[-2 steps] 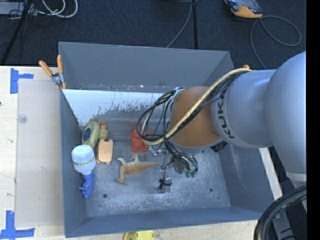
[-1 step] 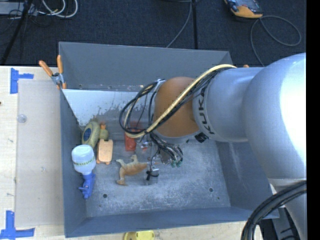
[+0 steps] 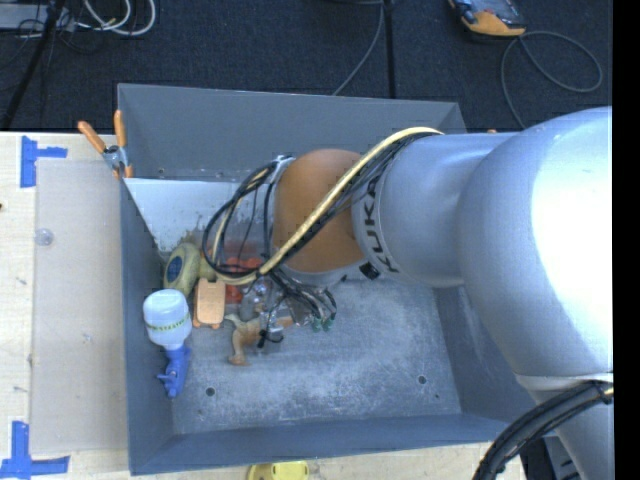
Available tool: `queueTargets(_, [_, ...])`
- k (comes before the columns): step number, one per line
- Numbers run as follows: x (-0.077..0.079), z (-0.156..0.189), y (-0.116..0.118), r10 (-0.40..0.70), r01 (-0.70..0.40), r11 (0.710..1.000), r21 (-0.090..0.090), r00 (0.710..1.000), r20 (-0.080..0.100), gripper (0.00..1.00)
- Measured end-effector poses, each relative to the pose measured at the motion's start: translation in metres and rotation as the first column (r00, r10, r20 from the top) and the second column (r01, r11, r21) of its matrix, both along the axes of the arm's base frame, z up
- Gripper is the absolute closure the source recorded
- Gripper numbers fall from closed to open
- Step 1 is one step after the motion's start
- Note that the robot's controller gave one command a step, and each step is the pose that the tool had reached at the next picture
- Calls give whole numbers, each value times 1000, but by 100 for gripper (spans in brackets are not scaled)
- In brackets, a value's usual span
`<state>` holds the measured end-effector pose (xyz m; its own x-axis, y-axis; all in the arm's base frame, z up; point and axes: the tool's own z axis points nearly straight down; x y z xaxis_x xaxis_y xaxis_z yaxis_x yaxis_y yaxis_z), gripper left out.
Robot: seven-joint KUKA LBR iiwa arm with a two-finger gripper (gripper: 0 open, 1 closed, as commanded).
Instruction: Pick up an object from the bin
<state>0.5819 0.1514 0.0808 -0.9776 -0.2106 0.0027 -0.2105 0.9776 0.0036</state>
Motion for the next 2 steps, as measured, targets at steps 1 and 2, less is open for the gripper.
queueTargets(1, [0, 0, 0, 0, 0, 1000, 0, 1000, 0, 100])
queueTargets(2, [-8, 124, -3, -13, 13, 1000, 0, 1000, 1, 100])
